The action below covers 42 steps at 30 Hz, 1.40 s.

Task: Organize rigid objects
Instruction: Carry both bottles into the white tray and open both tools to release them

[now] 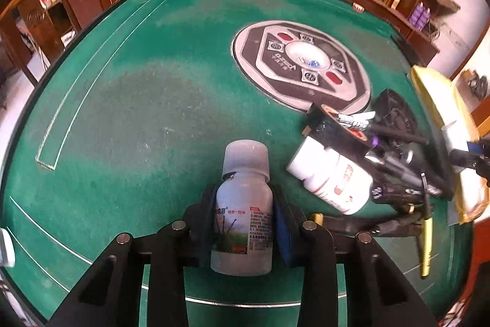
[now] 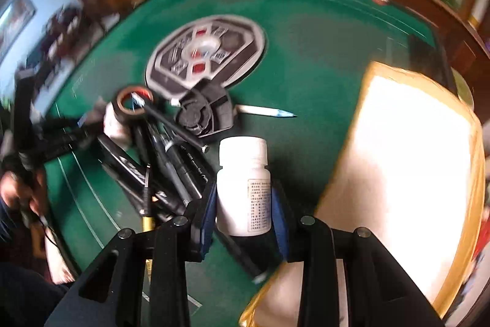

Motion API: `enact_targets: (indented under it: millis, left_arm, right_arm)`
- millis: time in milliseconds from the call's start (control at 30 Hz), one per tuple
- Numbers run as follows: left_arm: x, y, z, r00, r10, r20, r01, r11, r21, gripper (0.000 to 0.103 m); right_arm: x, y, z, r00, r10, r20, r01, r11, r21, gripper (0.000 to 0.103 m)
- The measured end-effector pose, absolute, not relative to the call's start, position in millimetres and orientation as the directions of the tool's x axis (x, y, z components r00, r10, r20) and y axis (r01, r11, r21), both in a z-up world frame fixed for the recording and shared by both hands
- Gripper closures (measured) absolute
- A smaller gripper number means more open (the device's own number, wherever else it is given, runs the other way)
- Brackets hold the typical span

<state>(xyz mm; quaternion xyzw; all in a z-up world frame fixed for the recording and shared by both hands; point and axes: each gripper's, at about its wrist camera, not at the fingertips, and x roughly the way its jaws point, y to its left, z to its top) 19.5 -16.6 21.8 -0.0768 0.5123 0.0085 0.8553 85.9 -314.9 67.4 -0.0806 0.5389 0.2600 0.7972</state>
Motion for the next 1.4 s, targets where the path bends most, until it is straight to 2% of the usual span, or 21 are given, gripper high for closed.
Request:
enact_targets:
  millis: [133,367,900,1167,1400]
  left_arm:
    - [13,-19,34,0.499,-0.084,-0.863,-0.082,0.986,-0.143,0.066]
    - [13,-41,59,0.531,-0.133,-0.837,-0.008,0.987,-0.162,0.066]
    - [9,-93,100,0.552,-0.247,-0.796,0.174,0.968,-0.18,0.066]
    - [15,-139,116,0.512,-0.344,-0.787,0.281,0.933,-0.225,0.067]
    - [37,-216,124,0.432,-0.426,-0.795,0.386,0.884,-0.264,0.067]
  right_arm:
    - [72,-350,83,0.348,0.333,-0.876,-0.39,0.901,0.188,0.071]
    - [59,-395,55,0.352,0.217,-0.91,-0.197,0.968,0.155,0.071]
    - [-11,-351,30,0.152,0.429,-0.891,-0.251,0.888,0.385,0.071]
    - [-3,-388,57,0.269,0.4,-0.876,-0.158,0.916,0.369,0.071]
    - [30,-415,77,0.33,0.383,-0.863,-0.092,0.923,0.375,0.071]
